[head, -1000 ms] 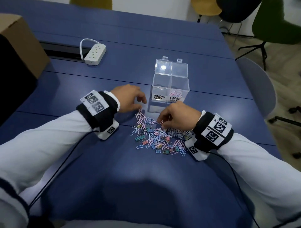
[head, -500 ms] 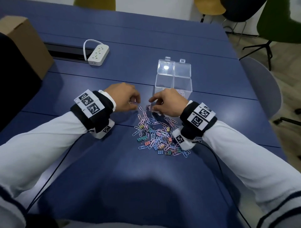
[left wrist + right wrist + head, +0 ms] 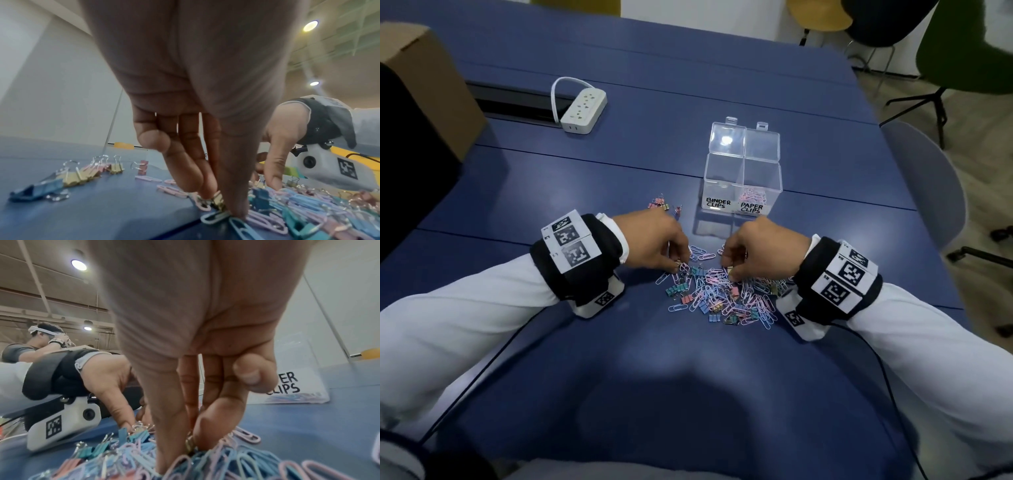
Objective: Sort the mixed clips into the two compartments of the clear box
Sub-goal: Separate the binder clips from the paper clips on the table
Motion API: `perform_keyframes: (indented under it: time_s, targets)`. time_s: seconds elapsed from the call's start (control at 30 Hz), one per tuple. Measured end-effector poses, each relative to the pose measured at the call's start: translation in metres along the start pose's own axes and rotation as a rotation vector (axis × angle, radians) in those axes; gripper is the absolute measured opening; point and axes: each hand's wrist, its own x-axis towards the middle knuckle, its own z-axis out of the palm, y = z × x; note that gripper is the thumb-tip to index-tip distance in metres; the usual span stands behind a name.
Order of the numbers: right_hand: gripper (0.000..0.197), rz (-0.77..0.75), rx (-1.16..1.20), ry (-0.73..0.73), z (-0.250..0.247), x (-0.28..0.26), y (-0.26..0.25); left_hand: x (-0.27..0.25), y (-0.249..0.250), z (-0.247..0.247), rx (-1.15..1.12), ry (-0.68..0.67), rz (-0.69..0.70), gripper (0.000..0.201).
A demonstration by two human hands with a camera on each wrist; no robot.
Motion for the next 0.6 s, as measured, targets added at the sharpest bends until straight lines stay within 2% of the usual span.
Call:
perform_keyframes:
  time_s: [0.1,0.3,0.6]
  targets:
    - [0.006,-0.021,0.027,0.01,-0.002,0.0,-0.001,-0.003,-0.003,-0.002,-0.085,0.01,-0.02,0.016]
    - [0.017,-0.009,0.015,-0.015,-0.001,0.002,0.0,-0.013,-0.003,-0.007,-0.165,0.064,-0.029,0.017]
    - [0.018,-0.036,0.073,0.032,-0.003,-0.003,0.005,-0.016,-0.009,-0.016,-0.314,0.207,-0.097,0.018]
